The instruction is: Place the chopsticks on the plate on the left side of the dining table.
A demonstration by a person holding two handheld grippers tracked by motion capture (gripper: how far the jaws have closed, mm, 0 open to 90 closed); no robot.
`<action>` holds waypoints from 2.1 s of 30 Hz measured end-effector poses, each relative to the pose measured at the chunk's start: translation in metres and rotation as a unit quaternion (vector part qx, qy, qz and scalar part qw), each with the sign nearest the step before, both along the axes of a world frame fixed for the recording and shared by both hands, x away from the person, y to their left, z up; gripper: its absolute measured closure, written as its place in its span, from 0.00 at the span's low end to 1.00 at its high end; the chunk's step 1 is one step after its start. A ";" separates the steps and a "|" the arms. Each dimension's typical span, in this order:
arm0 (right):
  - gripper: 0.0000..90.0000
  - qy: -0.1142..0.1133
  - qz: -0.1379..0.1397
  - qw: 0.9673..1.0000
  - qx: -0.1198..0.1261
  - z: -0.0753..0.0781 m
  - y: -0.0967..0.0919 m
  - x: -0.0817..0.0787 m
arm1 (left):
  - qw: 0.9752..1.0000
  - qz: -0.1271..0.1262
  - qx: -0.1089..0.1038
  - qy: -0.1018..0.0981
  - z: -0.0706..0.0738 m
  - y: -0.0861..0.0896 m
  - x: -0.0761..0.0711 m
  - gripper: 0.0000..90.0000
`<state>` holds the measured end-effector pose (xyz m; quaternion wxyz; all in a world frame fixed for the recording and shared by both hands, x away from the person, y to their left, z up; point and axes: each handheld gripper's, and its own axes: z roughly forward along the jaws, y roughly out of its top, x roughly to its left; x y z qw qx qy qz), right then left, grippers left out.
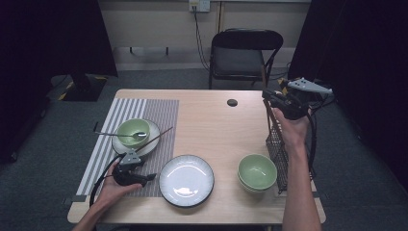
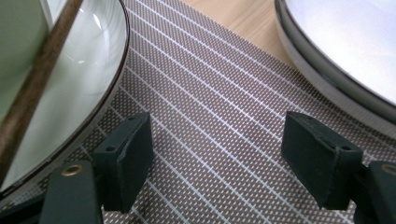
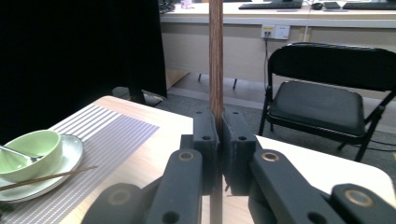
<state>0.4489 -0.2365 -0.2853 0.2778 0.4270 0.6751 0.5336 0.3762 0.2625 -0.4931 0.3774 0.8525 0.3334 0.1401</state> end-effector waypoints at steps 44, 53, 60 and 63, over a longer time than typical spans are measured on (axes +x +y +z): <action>0.95 -0.008 0.108 0.993 0.038 -0.004 0.092 -0.018 | 0.989 -0.066 -0.118 -0.052 0.075 -0.054 0.003 0.31; 0.95 -0.015 0.129 0.991 0.035 0.000 0.111 -0.024 | 0.987 -0.078 -0.134 -0.048 0.080 -0.072 0.009 0.33; 0.95 -0.022 0.149 0.988 0.045 0.002 0.125 -0.028 | 0.983 -0.076 -0.157 -0.060 0.091 -0.086 0.013 0.32; 0.95 -0.019 0.155 0.987 0.046 0.000 0.132 -0.028 | 0.980 -0.087 -0.167 -0.059 0.096 -0.094 0.015 0.32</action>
